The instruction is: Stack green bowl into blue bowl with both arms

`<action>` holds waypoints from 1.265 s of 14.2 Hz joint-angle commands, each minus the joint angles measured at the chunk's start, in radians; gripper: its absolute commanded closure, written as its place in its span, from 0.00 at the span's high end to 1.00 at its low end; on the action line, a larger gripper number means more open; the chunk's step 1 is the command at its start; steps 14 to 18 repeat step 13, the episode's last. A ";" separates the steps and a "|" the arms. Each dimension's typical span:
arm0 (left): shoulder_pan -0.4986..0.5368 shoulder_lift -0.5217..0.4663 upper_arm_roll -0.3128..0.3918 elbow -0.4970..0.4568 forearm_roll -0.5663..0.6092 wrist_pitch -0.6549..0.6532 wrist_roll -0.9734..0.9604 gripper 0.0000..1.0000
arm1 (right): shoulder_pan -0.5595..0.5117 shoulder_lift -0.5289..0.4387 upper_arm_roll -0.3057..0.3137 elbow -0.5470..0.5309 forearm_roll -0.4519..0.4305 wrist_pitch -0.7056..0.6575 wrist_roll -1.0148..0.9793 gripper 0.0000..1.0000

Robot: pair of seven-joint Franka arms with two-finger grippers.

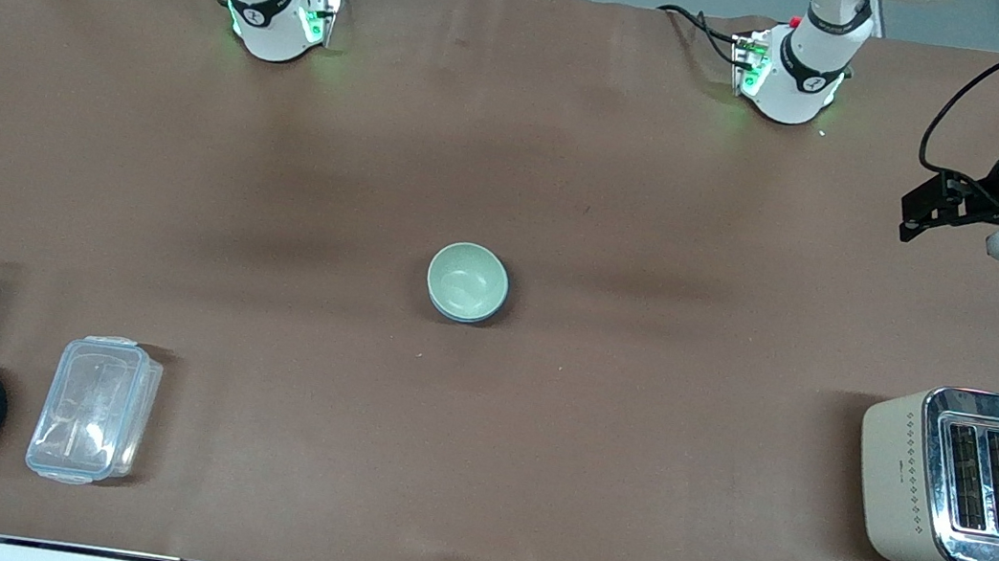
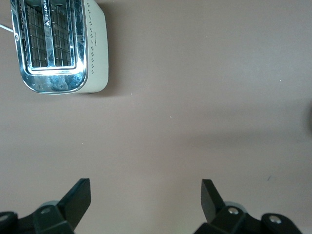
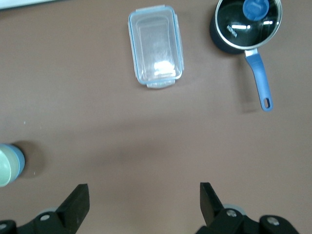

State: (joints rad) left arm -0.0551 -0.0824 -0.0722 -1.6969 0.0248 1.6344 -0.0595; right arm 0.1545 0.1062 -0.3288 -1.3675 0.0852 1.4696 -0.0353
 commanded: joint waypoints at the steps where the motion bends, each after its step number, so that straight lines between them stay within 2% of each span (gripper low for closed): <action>1: -0.002 0.007 0.005 0.022 -0.016 -0.001 0.018 1.00 | -0.177 -0.046 0.192 -0.001 -0.032 -0.032 0.005 1.00; 6: 0.000 0.015 0.005 0.042 -0.014 -0.001 0.015 1.00 | -0.216 -0.094 0.278 -0.047 -0.074 -0.074 0.021 1.00; 11: 0.000 0.015 0.005 0.042 -0.013 -0.001 0.015 1.00 | -0.227 -0.120 0.281 -0.114 -0.073 -0.003 0.025 0.99; 13: 0.001 0.015 0.006 0.042 -0.013 -0.001 0.017 1.00 | -0.224 -0.155 0.281 -0.172 -0.073 0.027 0.023 0.99; 18: 0.001 0.015 0.006 0.042 -0.013 -0.001 0.017 1.00 | -0.224 -0.155 0.281 -0.172 -0.073 0.027 0.023 0.99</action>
